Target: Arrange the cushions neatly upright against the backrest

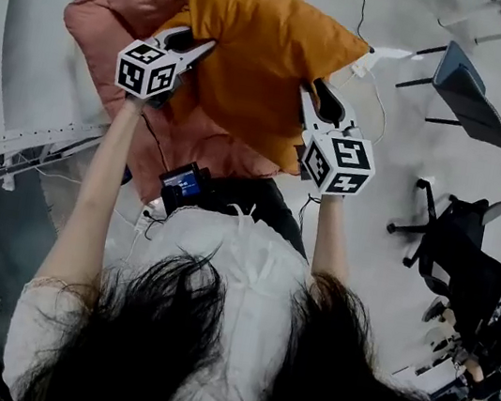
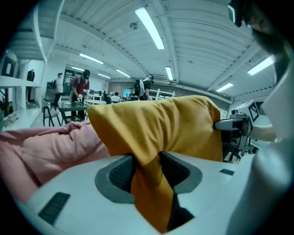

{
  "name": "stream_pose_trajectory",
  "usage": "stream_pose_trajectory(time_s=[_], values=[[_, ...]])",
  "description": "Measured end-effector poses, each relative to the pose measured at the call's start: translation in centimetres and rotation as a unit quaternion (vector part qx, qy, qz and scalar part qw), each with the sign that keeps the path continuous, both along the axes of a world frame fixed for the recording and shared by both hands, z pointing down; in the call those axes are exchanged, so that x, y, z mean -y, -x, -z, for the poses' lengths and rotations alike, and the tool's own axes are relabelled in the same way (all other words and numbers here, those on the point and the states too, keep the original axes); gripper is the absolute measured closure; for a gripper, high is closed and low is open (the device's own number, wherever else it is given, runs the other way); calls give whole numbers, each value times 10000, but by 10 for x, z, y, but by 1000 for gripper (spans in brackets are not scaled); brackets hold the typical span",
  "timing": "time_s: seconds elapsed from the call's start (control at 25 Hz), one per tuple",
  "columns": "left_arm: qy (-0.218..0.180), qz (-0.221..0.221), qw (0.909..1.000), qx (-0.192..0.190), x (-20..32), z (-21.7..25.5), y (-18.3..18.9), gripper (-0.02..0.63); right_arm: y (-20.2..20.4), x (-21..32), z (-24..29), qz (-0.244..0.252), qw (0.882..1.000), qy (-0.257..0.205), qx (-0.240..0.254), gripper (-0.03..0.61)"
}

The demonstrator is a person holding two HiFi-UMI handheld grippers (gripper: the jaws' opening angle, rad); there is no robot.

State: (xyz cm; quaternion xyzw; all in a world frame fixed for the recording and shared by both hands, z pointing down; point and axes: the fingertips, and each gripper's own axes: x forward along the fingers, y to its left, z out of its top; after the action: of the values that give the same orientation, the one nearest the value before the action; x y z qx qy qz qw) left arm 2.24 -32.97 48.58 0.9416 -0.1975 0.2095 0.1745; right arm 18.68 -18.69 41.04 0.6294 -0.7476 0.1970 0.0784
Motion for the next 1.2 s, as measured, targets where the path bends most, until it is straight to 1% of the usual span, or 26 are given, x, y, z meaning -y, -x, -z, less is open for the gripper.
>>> stream_pose_trajectory(time_s=[0.08, 0.16, 0.24, 0.32, 0.36, 0.44, 0.52, 0.56, 0.64, 0.76, 0.88, 0.92, 1.0, 1.08, 1.12, 1.16, 1.2], values=[[-193, 285, 9994, -95, 4, 21, 25, 425, 10, 16, 13, 142, 9997, -176, 52, 485], [-378, 564, 9976, -106, 5, 41, 47, 426, 18, 32, 26, 290, 9987, -379, 158, 499], [-515, 789, 9955, -20, 6, 53, 65, 430, 25, 50, 38, 437, 9974, -554, 155, 506], [-662, 999, 9927, 121, 4, 60, 81, 437, 32, 69, 42, 553, 9966, -607, 33, 512], [-732, 1120, 9908, 219, 0, 62, 90, 443, 35, 79, 40, 617, 9964, -578, 64, 514], [-773, 1387, 9867, 355, -12, 65, 105, 460, 41, 99, 33, 793, 9946, -494, 454, 517], [-685, 1658, 9833, 302, -24, 65, 117, 477, 44, 115, 26, 1021, 9899, -437, 886, 517], [-666, 1756, 9818, 299, -29, 64, 121, 488, 47, 121, 22, 1132, 9882, -383, 953, 517], [-658, 1878, 9791, 425, -33, 58, 129, 499, 53, 134, 8, 1312, 9874, -208, 861, 517], [-445, 2220, 9722, 601, -29, 30, 145, 497, 72, 156, -16, 1523, 9854, 55, 764, 517], [-288, 2547, 9646, 623, -18, 8, 162, 502, 92, 173, -34, 1672, 9818, 224, 873, 517], [-305, 2591, 9633, 630, -12, 8, 166, 506, 98, 179, -35, 1673, 9808, 259, 972, 517], [-478, 2604, 9611, 785, 3, 17, 173, 512, 109, 191, -33, 1696, 9792, 324, 1062, 518], [-704, 2652, 9573, 916, 20, 30, 182, 517, 119, 196, -34, 1859, 9778, 393, 882, 518], [-758, 2717, 9557, 845, 29, 35, 188, 522, 122, 196, -38, 1954, 9766, 440, 781, 518], [-738, 2784, 9553, 662, 36, 37, 192, 523, 124, 196, -45, 2011, 9757, 497, 712, 518], [-648, 2820, 9565, 370, 40, 35, 193, 525, 123, 195, -55, 2004, 9759, 558, 665, 518]])
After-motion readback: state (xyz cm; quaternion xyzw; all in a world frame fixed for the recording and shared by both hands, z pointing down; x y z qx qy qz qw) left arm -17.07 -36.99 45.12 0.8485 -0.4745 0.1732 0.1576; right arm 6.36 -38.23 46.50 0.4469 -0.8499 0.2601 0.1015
